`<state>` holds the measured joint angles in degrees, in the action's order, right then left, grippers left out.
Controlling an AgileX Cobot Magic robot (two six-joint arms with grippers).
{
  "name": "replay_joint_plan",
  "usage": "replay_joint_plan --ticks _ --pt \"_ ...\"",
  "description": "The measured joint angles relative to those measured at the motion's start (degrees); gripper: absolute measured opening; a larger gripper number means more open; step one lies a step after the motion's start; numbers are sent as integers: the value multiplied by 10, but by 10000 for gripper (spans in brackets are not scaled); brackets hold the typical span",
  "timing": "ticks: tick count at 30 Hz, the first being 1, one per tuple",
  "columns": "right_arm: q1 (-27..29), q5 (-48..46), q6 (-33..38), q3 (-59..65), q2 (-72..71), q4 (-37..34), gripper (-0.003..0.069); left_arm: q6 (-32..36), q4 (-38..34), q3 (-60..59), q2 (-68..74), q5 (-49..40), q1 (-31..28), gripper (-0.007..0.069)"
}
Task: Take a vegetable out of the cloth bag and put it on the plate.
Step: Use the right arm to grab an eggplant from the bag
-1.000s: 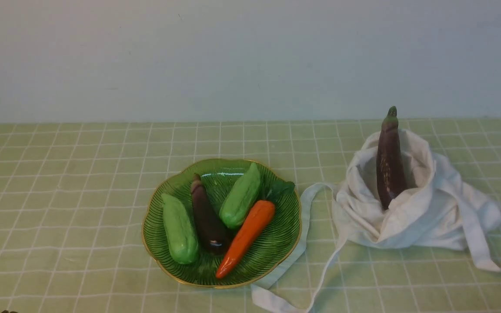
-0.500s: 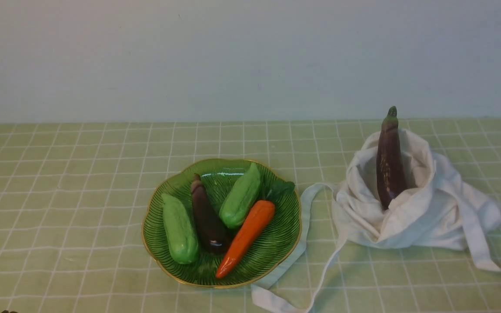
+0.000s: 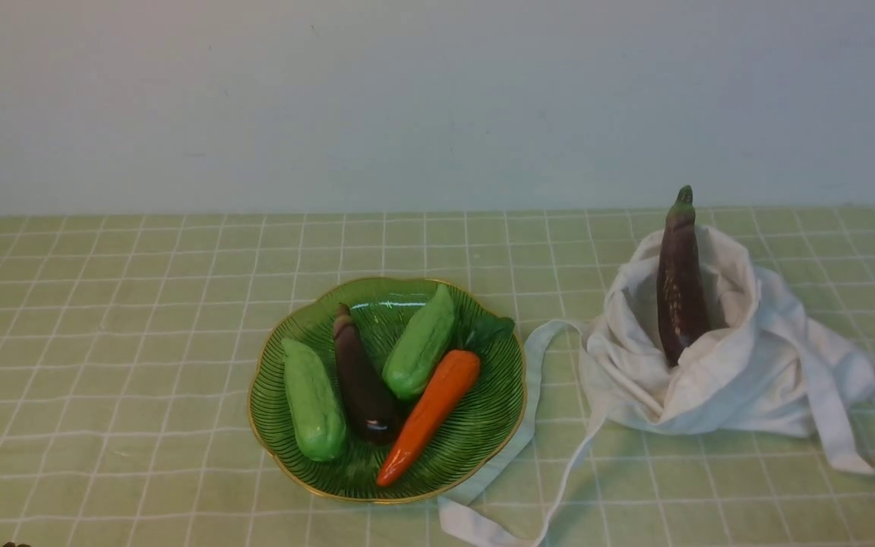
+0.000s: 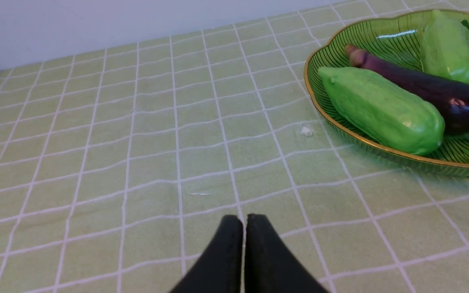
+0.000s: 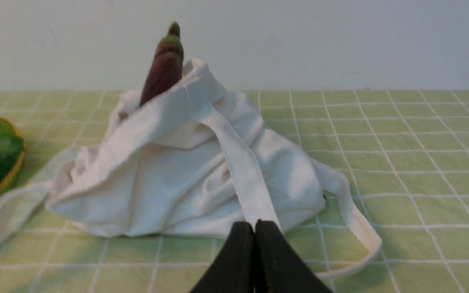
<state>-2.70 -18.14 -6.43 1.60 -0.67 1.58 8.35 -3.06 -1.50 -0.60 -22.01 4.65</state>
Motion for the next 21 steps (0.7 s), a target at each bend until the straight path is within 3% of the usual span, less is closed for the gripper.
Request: replay_joint_plan --ticks 6,7,11,21 --pt "0 117 0 0 0 -164 -15 0 0 0 0 0 0 -5" --pt "0 140 0 0 0 -222 -15 0 0 0 0 0 0 -5" --pt "0 155 0 0 0 -321 -15 0 0 0 0 0 0 -5" --pt "0 181 11 0 0 -351 -15 0 0 0 0 0 0 -5"
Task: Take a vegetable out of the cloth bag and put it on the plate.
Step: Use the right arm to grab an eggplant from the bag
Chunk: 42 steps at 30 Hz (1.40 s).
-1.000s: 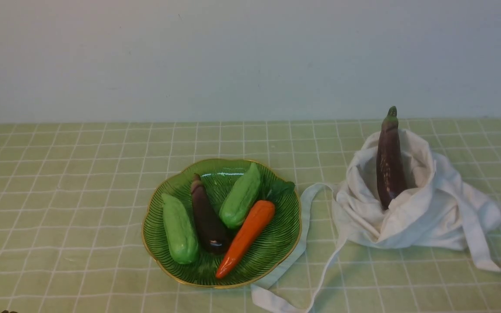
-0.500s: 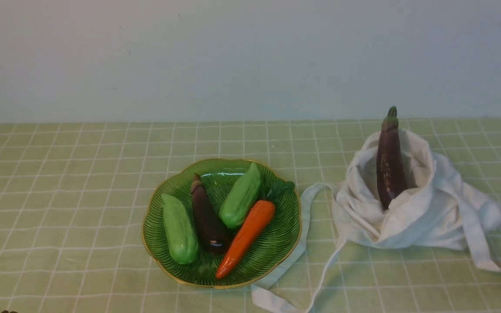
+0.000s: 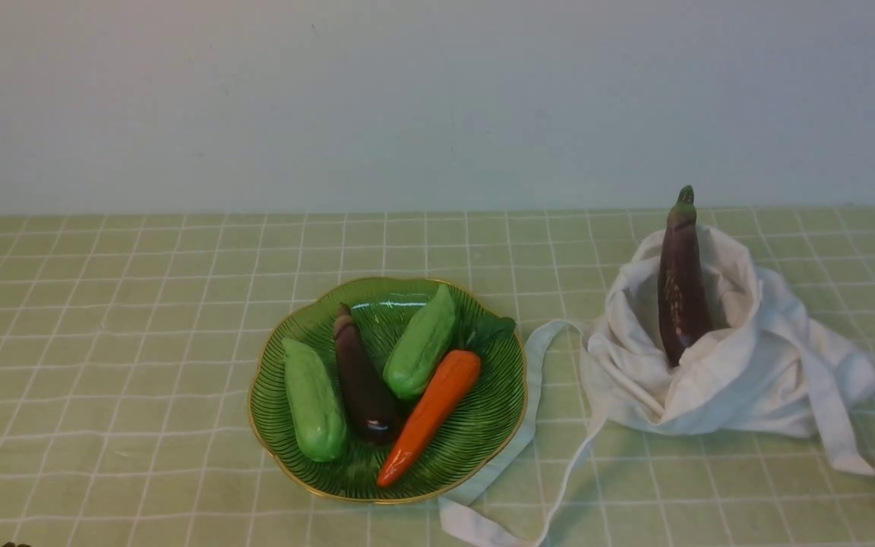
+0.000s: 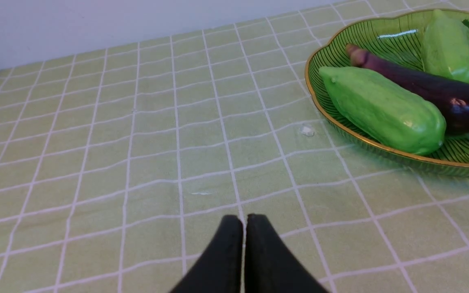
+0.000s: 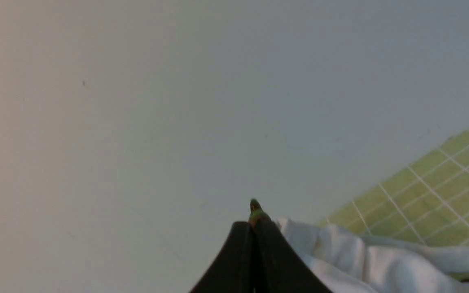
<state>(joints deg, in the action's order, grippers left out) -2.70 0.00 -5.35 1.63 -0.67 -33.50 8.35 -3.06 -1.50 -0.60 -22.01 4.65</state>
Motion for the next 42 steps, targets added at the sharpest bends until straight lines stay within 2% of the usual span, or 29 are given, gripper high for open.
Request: replay_joint_plan --ticks 4,10,15,22,25,32,36,39,40,42 --pt "0 -4 6 -43 0 -19 -15 0 0 0 0 0 0 -5" --pt "0 -103 61 -192 86 12 -15 0 0 0 0 0 0 -5" --pt "0 -310 154 -331 297 22 -15 0 0 0 0 0 0 -5" --pt "0 -430 197 -458 536 27 -15 0 0 0 0 0 0 -5" --pt "0 -440 206 -521 640 33 -15 0 0 0 0 0 0 -5" --pt "-2 -424 237 -603 757 35 -9 0 0 0 0 0 0 -5" --pt "-22 -392 242 -640 822 40 18 0 0 0 0 0 0 -5" --pt "-47 -375 244 -668 886 52 97 0 0 0 0 0 0 -5" --pt "-47 -374 244 -670 886 52 97 0 0 0 0 0 0 -5" --pt "-56 -367 244 -686 930 68 189 0 0 0 0 0 0 -5"
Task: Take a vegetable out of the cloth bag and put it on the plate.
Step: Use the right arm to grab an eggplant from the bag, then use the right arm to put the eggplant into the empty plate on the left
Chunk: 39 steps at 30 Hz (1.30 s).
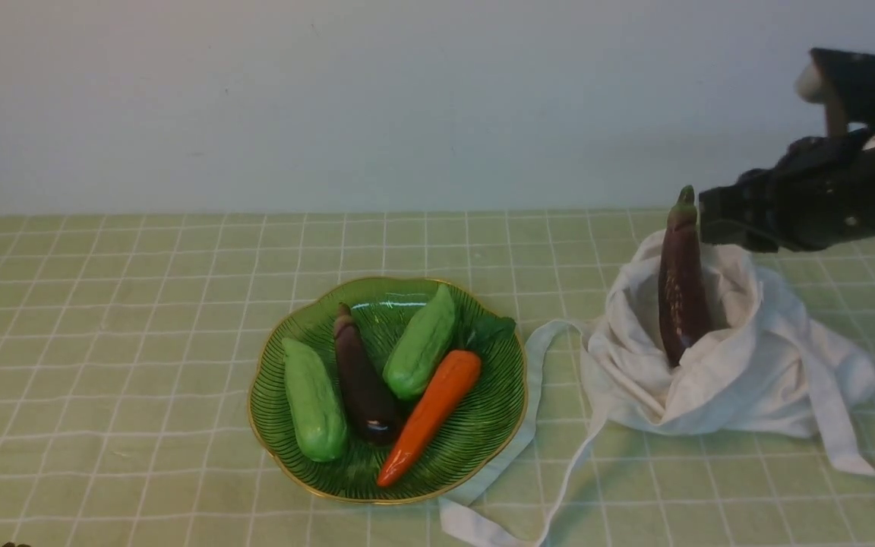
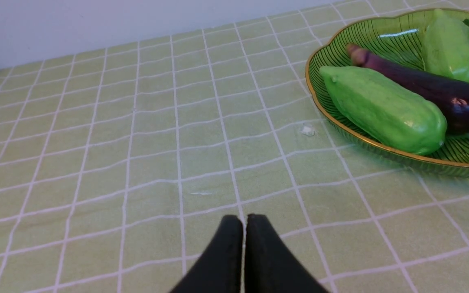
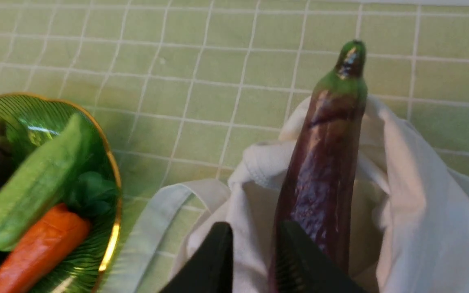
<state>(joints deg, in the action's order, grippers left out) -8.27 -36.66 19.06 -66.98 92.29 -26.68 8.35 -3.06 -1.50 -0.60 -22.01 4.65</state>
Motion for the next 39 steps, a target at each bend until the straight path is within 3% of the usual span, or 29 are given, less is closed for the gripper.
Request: replay_joint_plan --ticks 5,12,17,18,19,26,32,39 --pt "0 29 0 -19 63 13 371 0 0 0 0 0 0 -5" --pt "0 72 0 -23 124 20 483 0 0 0 0 0 0 -5" --pt "0 76 0 -23 144 26 464 0 0 0 0 0 0 -5" --pt "0 73 0 -23 144 26 440 0 0 0 0 0 0 -5" --pt "0 67 0 -23 144 29 366 0 0 0 0 0 0 -5" --pt "0 33 -1 -23 92 31 365 0 0 0 0 0 0 -5" --pt "-21 44 42 -23 -26 -76 365 0 0 0 0 0 0 -5" --pt "-105 -9 143 -24 -39 -240 365 0 0 0 0 0 0 -5"
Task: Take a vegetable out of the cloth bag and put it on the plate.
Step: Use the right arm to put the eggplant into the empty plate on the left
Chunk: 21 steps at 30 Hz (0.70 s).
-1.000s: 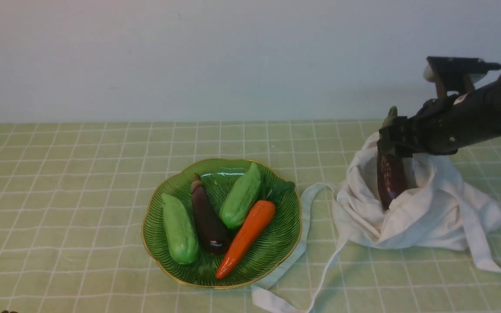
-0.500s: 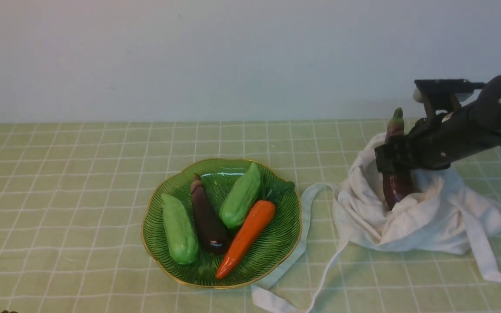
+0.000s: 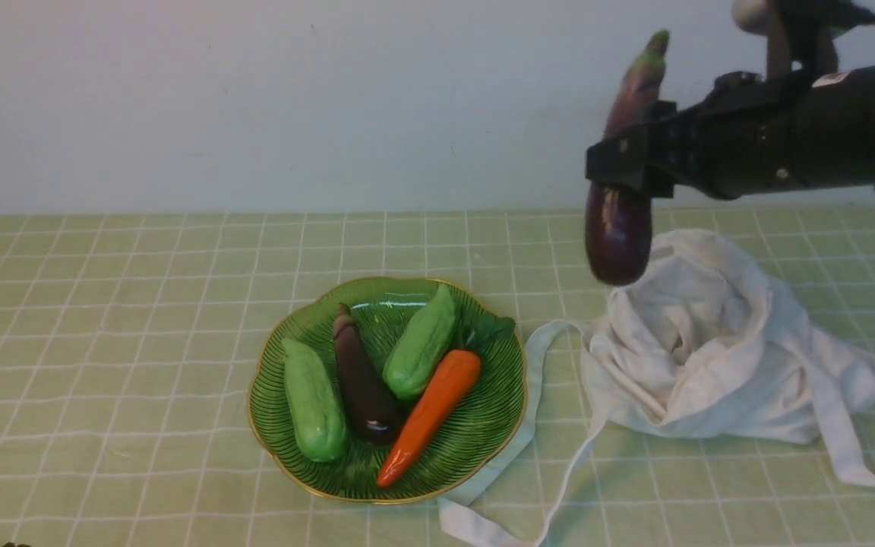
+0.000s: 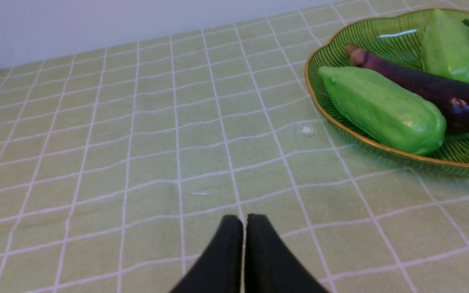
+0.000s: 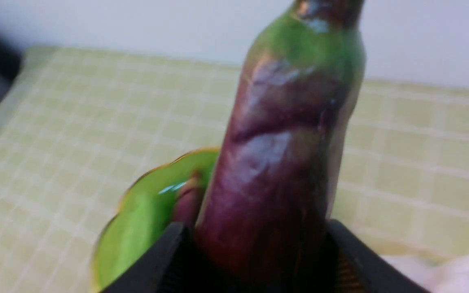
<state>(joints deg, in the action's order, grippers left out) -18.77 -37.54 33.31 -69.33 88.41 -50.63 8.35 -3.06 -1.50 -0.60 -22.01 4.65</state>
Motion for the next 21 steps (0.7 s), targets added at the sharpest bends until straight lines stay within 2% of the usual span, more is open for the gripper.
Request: replay_joint_plan --ticks 9,16,21 --pt "-106 -5 66 -21 122 -91 365 0 0 0 0 0 0 -5" --pt "-151 -9 65 -124 229 -62 365 0 0 0 0 0 0 -5" --pt "-157 -28 17 -191 299 -20 365 0 0 0 0 0 0 -5"
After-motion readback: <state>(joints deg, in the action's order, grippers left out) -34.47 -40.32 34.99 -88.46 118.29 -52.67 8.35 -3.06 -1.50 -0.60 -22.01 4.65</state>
